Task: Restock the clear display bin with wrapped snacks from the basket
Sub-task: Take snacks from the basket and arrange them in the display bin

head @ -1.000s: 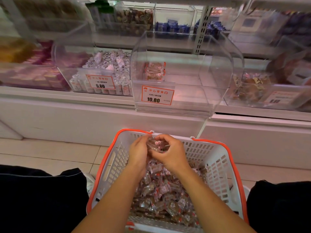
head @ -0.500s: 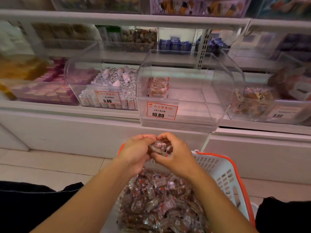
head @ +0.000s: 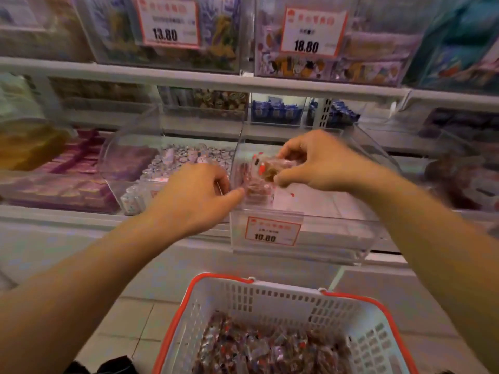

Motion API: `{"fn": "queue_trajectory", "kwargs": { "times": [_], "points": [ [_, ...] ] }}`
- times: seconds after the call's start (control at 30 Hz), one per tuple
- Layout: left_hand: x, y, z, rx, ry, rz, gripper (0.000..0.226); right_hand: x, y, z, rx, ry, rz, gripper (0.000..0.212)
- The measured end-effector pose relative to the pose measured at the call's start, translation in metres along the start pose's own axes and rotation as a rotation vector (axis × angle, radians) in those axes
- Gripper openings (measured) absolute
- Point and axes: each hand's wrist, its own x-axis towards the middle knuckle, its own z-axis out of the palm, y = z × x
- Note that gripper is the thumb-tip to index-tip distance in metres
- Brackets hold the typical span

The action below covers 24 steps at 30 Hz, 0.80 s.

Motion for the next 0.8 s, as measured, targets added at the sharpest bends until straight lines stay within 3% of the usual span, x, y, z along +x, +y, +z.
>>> {"fn": "queue_trajectory", "kwargs": {
  "times": [0.1, 0.2, 0.5, 0.7, 0.8],
  "points": [
    [0.010, -0.002, 0.007, 0.050, -0.065, 0.029, 0.027, 0.047, 0.008, 0.035, -0.203, -0.252, 0.015, 0.017],
    [0.017, -0.003, 0.004, 0.019, -0.107, 0.040, 0.028, 0.071, 0.018, 0.065, -0.336, -0.316, -0.002, 0.020],
    [0.017, -0.014, 0.006, -0.029, -0.098, 0.074, 0.032, 0.089, 0.036, 0.074, -0.475, -0.176, -0.079, 0.053],
    [0.014, -0.013, 0.006, -0.050, -0.046, 0.045, 0.029, 0.074, 0.017, 0.055, -0.514, -0.162, -0.050, 0.051],
    [0.007, -0.005, -0.002, -0.216, 0.044, 0.025, 0.034, 0.044, -0.009, 0.033, -0.624, -0.045, -0.129, 0.027]
  ]
}}
